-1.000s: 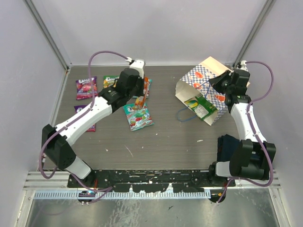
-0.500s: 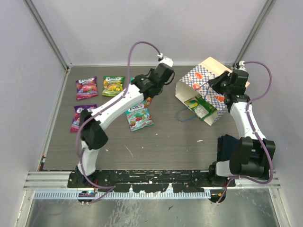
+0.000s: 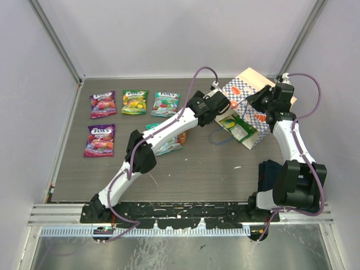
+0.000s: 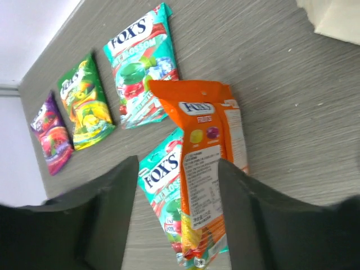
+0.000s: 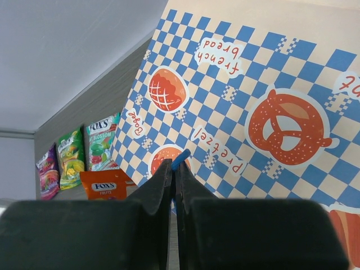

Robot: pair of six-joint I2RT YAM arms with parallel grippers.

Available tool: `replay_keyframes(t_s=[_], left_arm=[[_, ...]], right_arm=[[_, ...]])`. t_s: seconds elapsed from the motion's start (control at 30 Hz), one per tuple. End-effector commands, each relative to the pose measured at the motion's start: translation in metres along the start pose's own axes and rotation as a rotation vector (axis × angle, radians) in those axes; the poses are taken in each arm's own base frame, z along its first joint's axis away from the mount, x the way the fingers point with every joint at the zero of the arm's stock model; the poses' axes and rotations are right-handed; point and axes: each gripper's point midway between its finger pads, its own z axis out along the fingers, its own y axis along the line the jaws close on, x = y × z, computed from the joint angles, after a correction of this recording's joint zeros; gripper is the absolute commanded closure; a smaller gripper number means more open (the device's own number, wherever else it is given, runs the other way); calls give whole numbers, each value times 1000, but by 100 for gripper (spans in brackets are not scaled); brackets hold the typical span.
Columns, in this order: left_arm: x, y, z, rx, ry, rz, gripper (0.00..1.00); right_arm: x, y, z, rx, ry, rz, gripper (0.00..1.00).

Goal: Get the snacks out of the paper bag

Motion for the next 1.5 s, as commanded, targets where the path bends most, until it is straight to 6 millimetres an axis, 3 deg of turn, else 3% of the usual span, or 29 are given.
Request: replay_keyframes(t_s=[0.0,0.03,0.17,0.27,0.47,0.57,0.7,0.9,1.1,1.23,1.47], left_arm=[[-32,17,-23,67,-97,-92,7],[-36,12,-25,108,-113,-106,1],[-50,-1,-36,319,-162,-189,2],[-55,10,-40,420,-182,-285,2],[-33,34,-42,604,-165,-447,2],[-27,28,-51,740,-225,-456,1],[-1,-6,-49,845,-153,-405,8],[10,-64,-33,794,-108,-341,9],[12,-97,-7,688,-120,-228,8],[17,-101,9,632,-114,-231,8],[36,-88,47,442,-56,-209,6]], right_arm=[[-19,23,-3,-65,-46,-33,99],[-19,22,-3,-64,-44,-33,99],[-20,26,-5,-73,-49,-37,99],[-21,27,-6,-75,-49,-40,99],[-21,28,-7,-80,-51,-42,99],[-21,29,-7,-83,-48,-42,99],[-19,30,-6,-86,-45,-40,99],[-14,34,-4,-93,-35,-44,99],[-15,35,-6,-96,-37,-51,99],[-14,34,-5,-94,-35,-53,99],[-13,35,-4,-100,-31,-53,99]])
